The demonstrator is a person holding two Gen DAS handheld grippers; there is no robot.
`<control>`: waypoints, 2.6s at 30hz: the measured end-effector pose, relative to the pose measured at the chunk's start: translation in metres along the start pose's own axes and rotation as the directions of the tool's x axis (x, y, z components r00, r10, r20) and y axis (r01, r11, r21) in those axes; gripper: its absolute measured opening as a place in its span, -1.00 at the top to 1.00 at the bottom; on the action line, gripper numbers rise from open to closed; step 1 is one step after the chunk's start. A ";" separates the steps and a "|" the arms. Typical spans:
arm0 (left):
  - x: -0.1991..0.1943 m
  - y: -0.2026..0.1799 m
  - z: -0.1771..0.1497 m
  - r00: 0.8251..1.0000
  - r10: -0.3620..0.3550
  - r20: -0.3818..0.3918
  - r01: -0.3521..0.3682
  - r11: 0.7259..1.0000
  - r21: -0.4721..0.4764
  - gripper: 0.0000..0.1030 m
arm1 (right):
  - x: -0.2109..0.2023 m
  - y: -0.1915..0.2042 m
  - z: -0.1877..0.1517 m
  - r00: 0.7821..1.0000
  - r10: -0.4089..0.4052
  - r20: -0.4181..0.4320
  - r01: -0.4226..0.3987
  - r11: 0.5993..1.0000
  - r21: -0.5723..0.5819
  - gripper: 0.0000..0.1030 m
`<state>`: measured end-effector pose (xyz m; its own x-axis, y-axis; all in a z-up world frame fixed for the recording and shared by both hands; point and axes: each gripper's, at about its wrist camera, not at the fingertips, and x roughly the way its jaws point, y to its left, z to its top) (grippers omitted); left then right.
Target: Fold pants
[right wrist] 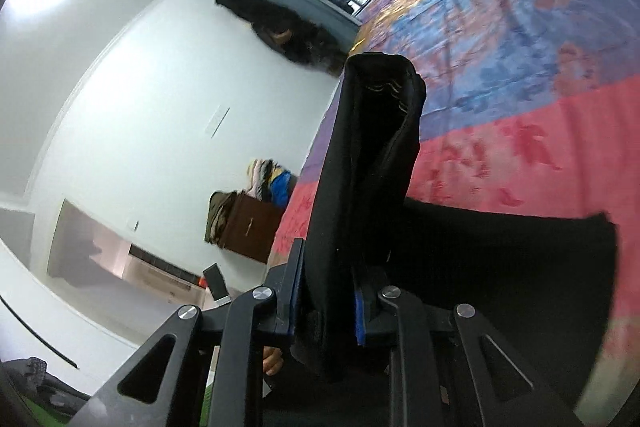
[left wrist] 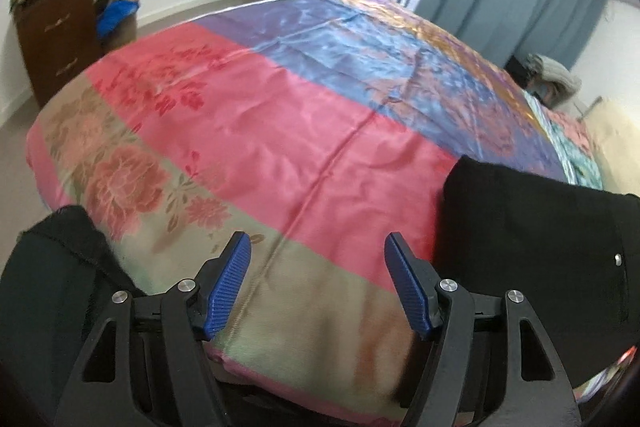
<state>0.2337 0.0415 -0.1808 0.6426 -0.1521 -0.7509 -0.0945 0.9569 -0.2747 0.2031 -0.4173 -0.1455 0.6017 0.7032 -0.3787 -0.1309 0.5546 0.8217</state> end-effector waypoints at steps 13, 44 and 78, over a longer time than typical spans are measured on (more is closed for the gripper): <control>-0.003 -0.064 -0.025 0.998 -0.056 -0.038 0.064 0.966 0.250 -0.37 | -0.056 -0.125 -0.076 0.965 -0.263 -0.010 0.260 0.946 0.194 0.63; -0.016 -0.145 -0.091 0.979 -0.112 -0.168 0.188 0.808 0.559 -0.63 | -0.028 -0.020 -0.058 0.812 -0.583 0.021 0.550 0.754 -0.358 0.22; 0.042 -0.183 0.015 0.970 -0.045 -0.237 0.151 0.880 0.451 -0.78 | -0.023 -0.046 -0.104 0.819 -0.573 -0.038 0.559 0.810 -0.176 0.48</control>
<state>0.2896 -0.1363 -0.1534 0.4478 -0.2496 -0.8586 0.3570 0.9303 -0.0843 0.1138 -0.4129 -0.2189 0.5377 0.2746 -0.7972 0.0917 0.9208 0.3790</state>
